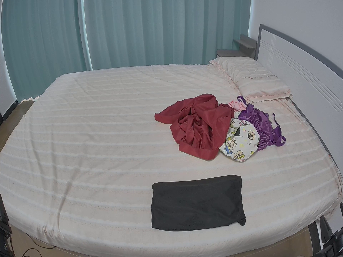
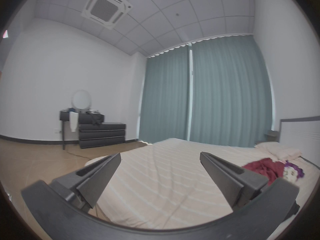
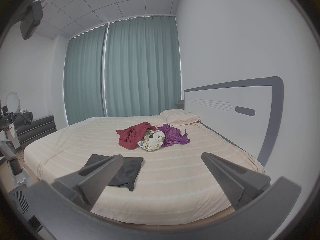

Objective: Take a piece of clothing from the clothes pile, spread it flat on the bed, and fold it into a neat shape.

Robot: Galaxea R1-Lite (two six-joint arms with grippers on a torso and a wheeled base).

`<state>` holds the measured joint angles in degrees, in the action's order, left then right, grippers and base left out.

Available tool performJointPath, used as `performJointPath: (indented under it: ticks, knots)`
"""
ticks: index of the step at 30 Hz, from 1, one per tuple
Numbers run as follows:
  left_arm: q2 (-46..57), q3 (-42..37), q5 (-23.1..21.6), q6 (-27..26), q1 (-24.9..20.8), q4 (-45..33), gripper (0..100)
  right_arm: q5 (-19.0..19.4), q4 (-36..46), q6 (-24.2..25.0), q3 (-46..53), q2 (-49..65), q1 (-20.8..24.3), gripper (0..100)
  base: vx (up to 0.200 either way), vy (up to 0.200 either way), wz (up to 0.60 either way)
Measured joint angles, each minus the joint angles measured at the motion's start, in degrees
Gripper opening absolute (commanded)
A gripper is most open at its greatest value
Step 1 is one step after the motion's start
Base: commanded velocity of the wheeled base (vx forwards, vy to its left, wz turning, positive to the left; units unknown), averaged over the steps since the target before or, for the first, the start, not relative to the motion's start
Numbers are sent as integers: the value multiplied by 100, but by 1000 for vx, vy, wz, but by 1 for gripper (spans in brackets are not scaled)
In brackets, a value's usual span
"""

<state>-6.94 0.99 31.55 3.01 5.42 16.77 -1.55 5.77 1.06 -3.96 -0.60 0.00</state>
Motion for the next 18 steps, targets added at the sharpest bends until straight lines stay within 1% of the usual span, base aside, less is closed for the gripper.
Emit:
performJointPath:
  ticks: [4, 6, 9, 13, 18]
  knots:
    - [134, 0, -1111, 24, 66, -435, 100, -1, -2, 33, 6, 0, 0, 100, 0, 0, 0]
    - [171, 2, -1612, 29, 79, -808, 100, 0, -5, 77, 9, 0, 0, 100, 0, 0, 0]
    - [210, 2, -2130, -1, 17, -1141, 100, 5, -9, 162, 9, -2, 0, 100, 0, 0, 0]
    - [352, 2, -2486, -101, -289, -1286, 100, 7, -11, 274, 9, -2, 0, 100, 0, 0, 0]
    - [534, 2, -2633, 267, -479, -1409, 100, -30, -13, 328, 9, -2, 0, 100, 0, 0, 0]
